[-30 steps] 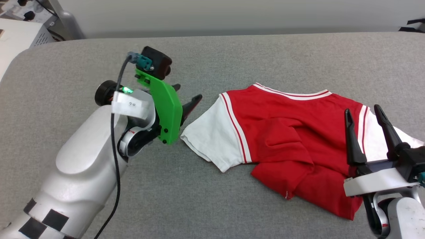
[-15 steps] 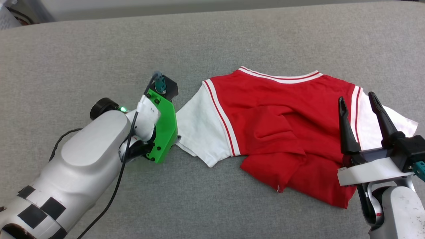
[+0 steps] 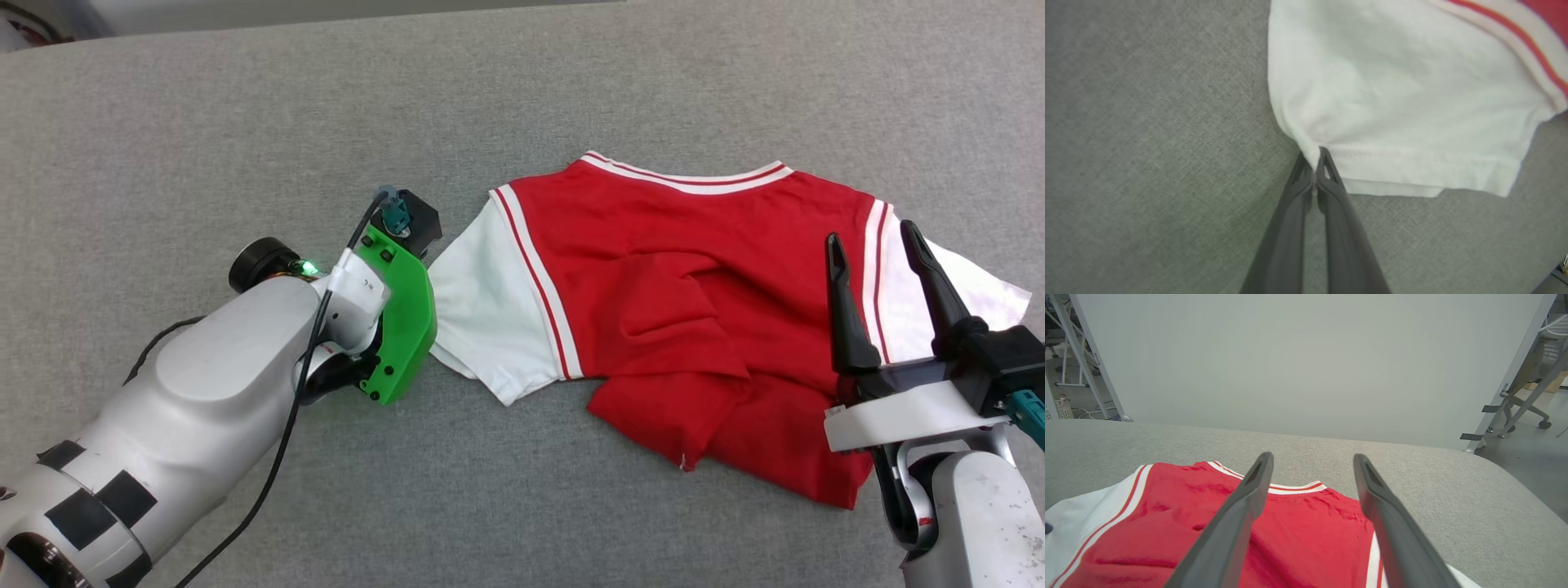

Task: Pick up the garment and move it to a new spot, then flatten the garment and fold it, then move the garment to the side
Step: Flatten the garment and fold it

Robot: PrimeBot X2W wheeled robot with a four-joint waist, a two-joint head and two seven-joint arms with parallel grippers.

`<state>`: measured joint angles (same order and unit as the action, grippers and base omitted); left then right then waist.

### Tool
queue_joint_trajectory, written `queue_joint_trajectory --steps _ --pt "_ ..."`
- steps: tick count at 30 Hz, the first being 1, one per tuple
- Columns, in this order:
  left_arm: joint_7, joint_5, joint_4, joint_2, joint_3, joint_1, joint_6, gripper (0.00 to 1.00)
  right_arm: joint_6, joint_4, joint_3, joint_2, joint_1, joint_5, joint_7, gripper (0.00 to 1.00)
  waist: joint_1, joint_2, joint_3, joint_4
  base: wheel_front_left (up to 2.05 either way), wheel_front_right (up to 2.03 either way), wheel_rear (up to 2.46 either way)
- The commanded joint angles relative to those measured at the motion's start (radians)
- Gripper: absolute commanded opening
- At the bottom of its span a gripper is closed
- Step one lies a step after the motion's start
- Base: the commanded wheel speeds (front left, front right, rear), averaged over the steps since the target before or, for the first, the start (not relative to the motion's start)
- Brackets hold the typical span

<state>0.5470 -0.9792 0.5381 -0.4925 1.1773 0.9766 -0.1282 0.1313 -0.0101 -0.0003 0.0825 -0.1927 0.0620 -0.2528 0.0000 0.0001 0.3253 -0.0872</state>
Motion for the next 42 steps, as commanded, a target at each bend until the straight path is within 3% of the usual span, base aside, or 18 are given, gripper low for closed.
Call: queue_joint_trajectory --steps 1,13,17,21,22,23,28,33,42 --pt "-0.024 -0.006 0.013 -0.01 0.018 0.01 -0.002 0.0 -0.001 -0.002 -0.003 -0.001 -0.013 -0.009 -0.009 1.0 0.0 -0.0001 -0.008 0.01 0.0 0.0 0.0" --pt "-0.083 -0.056 0.105 -0.179 0.018 0.087 -0.002 0.0 -0.001 0.001 -0.024 0.001 0.014 -0.01 -0.009 1.0 0.0 -0.0001 -0.016 0.008 0.0 0.0 0.0" --pt "-0.093 -0.063 0.192 -0.188 0.024 0.067 -0.002 0.0 -0.001 -0.002 -0.027 0.001 0.015 -0.014 -0.009 1.0 0.0 -0.0001 -0.012 -0.004 0.0 0.0 0.0" --pt "-0.121 -0.086 0.248 -0.157 0.025 0.035 -0.002 0.0 -0.001 -0.008 -0.032 0.003 0.019 -0.017 -0.009 1.0 0.0 -0.0001 -0.017 -0.006 0.0 0.0 0.0" --pt "-0.134 -0.091 0.257 -0.146 0.025 0.032 -0.002 0.34 -0.001 -0.008 -0.036 0.004 0.022 -0.017 -0.009 1.0 0.0 -0.0001 -0.02 -0.002 0.0 0.0 0.0" --pt "-0.15 -0.091 0.262 -0.138 0.024 0.032 -0.002 1.0 -0.001 -0.009 -0.039 0.004 0.025 -0.018 -0.009 1.0 0.0 -0.0001 -0.023 0.002 0.0 0.0 0.0" --pt "-0.245 -0.07 0.271 -0.119 0.021 0.077 -0.002 1.0 -0.001 -0.015 -0.048 0.01 0.035 -0.021 -0.009 1.0 0.0 -0.0001 -0.049 0.026 0.0 0.0 0.0" --pt "-0.242 -0.1 0.23 -0.132 0.012 0.145 -0.002 1.0 -0.001 -0.02 -0.044 0.007 0.042 -0.02 -0.009 1.0 0.0 -0.0001 -0.069 0.04 0.0 0.0 0.0" --pt "-0.009 -0.214 0.144 -0.189 0.042 0.218 -0.002 1.0 -0.001 -0.009 -0.036 0.003 0.044 -0.018 -0.009 1.0 0.0 -0.0001 -0.047 0.028 0.0 0.0 0.0"
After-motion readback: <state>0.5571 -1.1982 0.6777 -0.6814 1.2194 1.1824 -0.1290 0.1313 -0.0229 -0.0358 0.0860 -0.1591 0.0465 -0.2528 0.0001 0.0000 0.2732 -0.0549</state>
